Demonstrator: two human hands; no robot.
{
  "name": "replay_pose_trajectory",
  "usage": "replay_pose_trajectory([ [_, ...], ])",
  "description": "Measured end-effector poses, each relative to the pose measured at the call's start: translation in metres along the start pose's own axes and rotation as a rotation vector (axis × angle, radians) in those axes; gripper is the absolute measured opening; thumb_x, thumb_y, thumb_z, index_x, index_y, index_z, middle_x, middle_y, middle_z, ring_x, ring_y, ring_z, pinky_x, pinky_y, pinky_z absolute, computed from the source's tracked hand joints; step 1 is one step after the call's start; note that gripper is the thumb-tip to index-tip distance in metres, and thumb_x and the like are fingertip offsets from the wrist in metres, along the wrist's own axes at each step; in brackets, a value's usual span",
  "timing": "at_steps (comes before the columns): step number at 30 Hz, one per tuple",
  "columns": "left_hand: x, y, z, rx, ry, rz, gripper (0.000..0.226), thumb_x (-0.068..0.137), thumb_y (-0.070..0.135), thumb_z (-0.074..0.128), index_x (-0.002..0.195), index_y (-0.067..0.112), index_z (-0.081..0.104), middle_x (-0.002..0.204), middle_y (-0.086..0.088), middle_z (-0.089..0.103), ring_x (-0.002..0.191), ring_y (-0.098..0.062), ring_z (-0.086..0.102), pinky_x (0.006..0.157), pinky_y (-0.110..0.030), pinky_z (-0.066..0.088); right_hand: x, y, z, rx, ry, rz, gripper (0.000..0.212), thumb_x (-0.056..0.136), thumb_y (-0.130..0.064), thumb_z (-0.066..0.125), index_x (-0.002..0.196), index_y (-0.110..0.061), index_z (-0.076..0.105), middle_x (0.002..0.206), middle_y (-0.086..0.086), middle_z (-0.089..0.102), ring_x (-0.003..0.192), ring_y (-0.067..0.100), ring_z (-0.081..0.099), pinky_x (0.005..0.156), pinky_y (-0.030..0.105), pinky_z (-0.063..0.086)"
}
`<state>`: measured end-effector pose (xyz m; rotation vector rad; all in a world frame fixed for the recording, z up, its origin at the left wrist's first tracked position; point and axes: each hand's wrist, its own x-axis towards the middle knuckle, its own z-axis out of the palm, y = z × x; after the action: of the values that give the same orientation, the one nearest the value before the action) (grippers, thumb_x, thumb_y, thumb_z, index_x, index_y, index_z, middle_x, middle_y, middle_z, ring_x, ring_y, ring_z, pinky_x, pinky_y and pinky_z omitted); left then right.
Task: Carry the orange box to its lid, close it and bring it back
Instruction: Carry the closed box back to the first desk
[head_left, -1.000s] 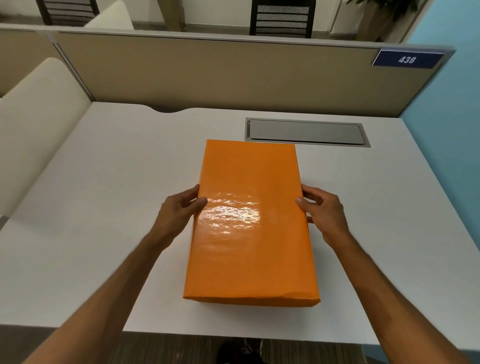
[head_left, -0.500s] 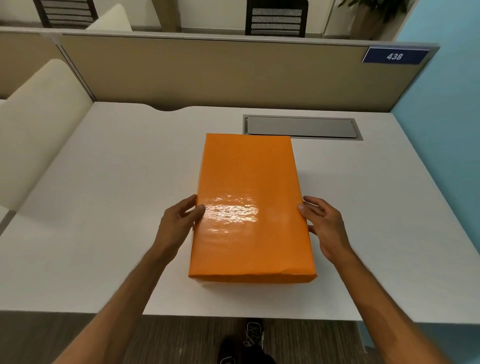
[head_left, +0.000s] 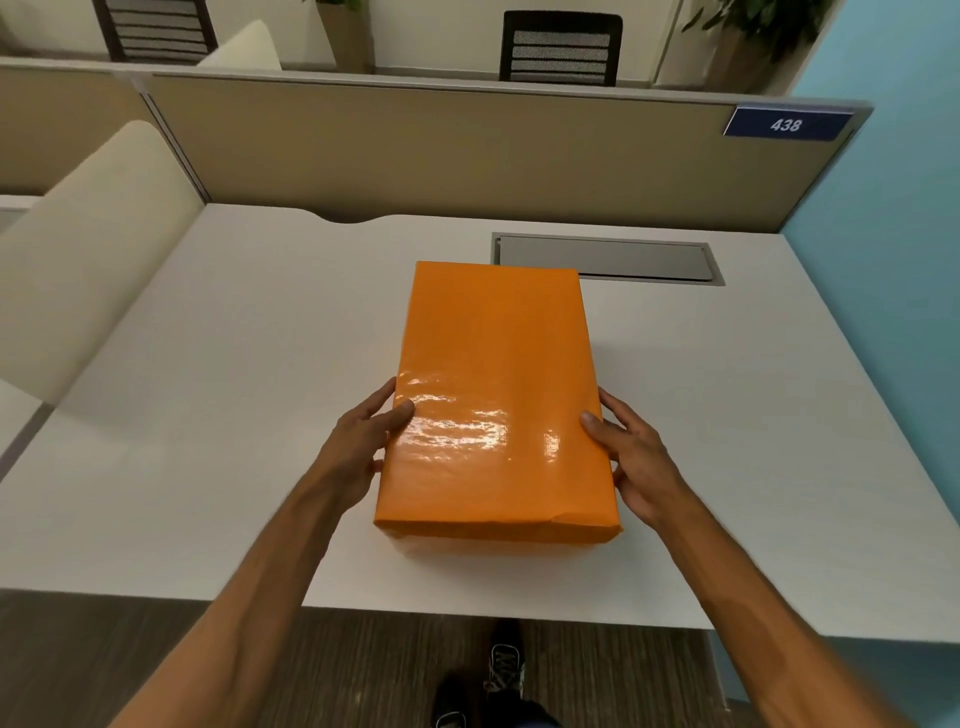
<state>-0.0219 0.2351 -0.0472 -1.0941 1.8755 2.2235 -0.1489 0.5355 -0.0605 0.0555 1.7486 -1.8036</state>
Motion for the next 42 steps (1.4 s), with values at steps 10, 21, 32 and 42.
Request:
replay_pose_trajectory([
  [10,0.004,0.041,-0.025,-0.022,0.115,0.107,0.053,0.091,0.038,0.065,0.141,0.039,0.050,0.124,0.006,0.065,0.110,-0.024,0.062,0.092,-0.051,0.050,0.035,-0.036,0.034,-0.041,-0.059,-0.086,0.071,0.080,-0.044,0.077,0.145,-0.040,0.046,0.130,-0.007,0.066,0.115,0.024,0.065,0.094,0.059,0.052],
  [21,0.010,0.079,-0.088,-0.008,0.286,0.169,0.053,0.092,0.035,0.063,0.143,0.032,0.050,0.128,0.000,0.062,0.109,-0.026,0.061,0.091,-0.049,0.049,0.079,-0.061,0.115,-0.041,-0.158,-0.089,0.071,0.080,-0.043,0.077,0.144,-0.039,0.046,0.127,-0.010,0.065,0.112,0.022,0.065,0.086,0.052,0.055],
  [32,0.082,0.140,-0.225,0.125,0.261,0.201,0.055,0.093,0.035,0.063,0.145,0.029,0.046,0.124,-0.004,0.064,0.101,-0.022,0.066,0.078,-0.039,0.053,0.149,-0.069,0.248,0.020,-0.170,-0.059,0.072,0.078,-0.042,0.079,0.143,-0.039,0.048,0.129,-0.007,0.066,0.114,0.025,0.065,0.091,0.059,0.053],
  [42,0.175,0.189,-0.360,0.188,0.203,0.133,0.048,0.096,0.033,0.058,0.141,0.020,0.046,0.127,-0.010,0.062,0.102,-0.023,0.065,0.075,-0.035,0.052,0.226,-0.077,0.393,0.070,-0.133,-0.031,0.075,0.076,-0.038,0.081,0.144,-0.038,0.048,0.129,-0.005,0.065,0.118,0.027,0.062,0.095,0.062,0.050],
])
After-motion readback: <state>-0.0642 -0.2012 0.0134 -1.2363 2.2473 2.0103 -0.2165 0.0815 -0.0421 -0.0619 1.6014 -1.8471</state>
